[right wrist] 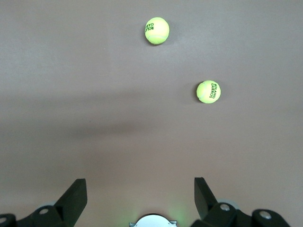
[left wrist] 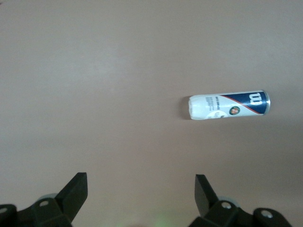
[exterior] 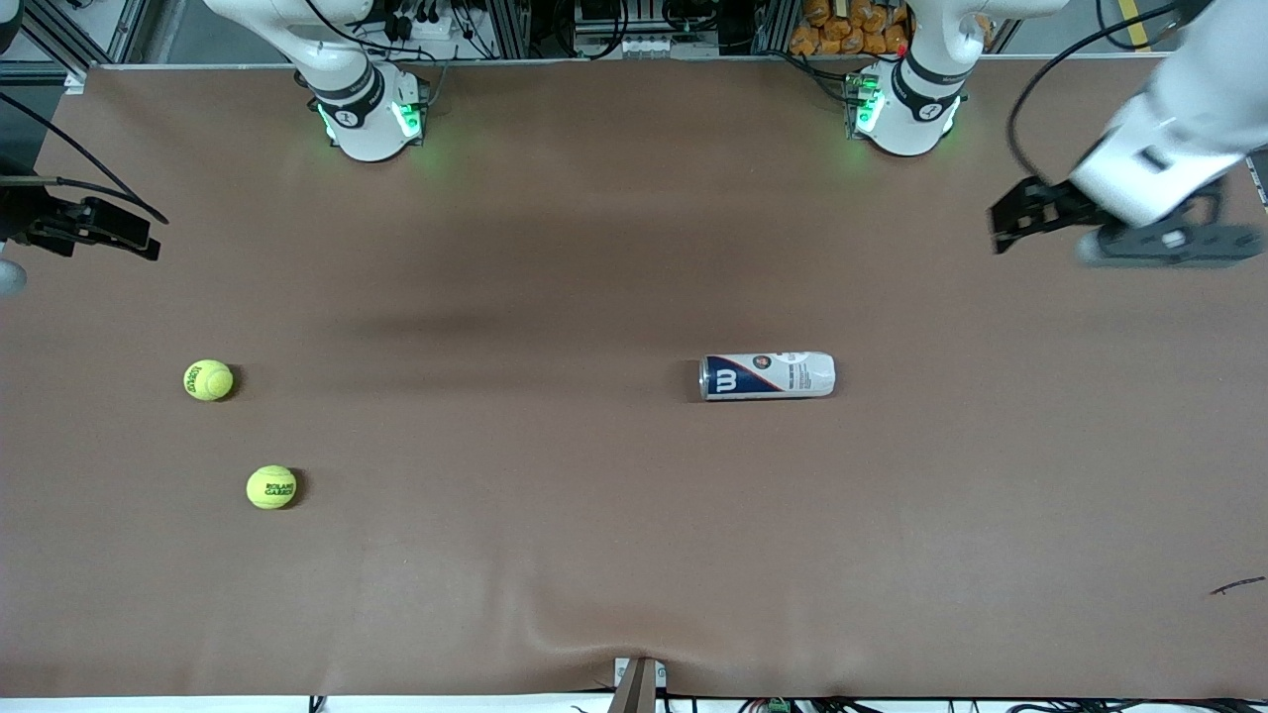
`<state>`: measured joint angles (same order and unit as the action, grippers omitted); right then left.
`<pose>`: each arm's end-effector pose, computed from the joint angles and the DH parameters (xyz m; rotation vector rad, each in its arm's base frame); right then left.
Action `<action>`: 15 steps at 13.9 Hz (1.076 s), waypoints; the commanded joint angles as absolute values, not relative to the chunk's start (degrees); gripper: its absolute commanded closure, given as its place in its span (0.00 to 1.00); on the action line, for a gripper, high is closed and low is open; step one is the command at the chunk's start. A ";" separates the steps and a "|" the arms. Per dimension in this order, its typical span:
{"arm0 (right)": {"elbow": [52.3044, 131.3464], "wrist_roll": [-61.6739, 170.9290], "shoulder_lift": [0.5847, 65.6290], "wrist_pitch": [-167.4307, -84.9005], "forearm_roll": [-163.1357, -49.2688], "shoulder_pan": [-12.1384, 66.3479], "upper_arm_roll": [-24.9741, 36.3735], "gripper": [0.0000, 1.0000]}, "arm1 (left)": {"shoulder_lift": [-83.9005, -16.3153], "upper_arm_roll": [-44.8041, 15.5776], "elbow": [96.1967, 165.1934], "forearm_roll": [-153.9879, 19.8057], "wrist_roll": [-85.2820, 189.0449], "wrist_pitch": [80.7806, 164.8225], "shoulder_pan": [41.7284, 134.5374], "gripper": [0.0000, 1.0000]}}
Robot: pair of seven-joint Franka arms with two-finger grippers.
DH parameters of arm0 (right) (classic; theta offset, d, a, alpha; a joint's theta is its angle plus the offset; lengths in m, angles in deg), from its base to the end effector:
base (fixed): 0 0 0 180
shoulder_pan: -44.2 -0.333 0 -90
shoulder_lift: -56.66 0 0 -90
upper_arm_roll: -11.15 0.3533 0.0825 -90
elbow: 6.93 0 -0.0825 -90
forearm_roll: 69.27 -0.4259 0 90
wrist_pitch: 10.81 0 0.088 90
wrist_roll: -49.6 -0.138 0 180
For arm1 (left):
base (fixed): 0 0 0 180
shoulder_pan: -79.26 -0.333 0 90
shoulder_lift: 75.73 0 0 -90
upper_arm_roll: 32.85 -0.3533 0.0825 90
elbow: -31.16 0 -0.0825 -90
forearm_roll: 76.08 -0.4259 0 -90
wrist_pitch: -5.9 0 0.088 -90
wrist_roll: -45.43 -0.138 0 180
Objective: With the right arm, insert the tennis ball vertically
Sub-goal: 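Reach the left gripper down over the lying Wilson can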
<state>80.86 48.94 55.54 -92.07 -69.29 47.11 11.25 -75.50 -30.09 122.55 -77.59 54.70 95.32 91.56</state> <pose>0.5818 -0.0285 0.6267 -3.1303 0.0948 0.2093 0.5752 -0.1509 0.6152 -3.1035 0.1573 0.0498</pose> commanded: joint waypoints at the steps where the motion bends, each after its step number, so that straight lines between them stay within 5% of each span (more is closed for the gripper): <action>1: 80.96 49.42 55.69 -91.67 -68.57 48.42 12.20 0.00 | -71.97 -30.13 121.07 -79.50 53.88 95.99 97.34 0.00; 6: 80.87 49.42 55.69 -91.67 -68.57 48.42 12.20 0.00 | -63.00 -30.13 117.82 -90.22 49.22 95.99 109.04 0.00; 15: 80.96 49.42 55.60 -91.67 -68.57 48.42 12.20 0.00 | -50.60 -29.60 118.78 -97.70 29.63 96.69 115.38 0.00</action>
<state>80.99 48.94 55.47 -92.05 -69.27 47.22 11.27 -51.85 -29.53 119.75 -95.90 33.41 97.10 114.27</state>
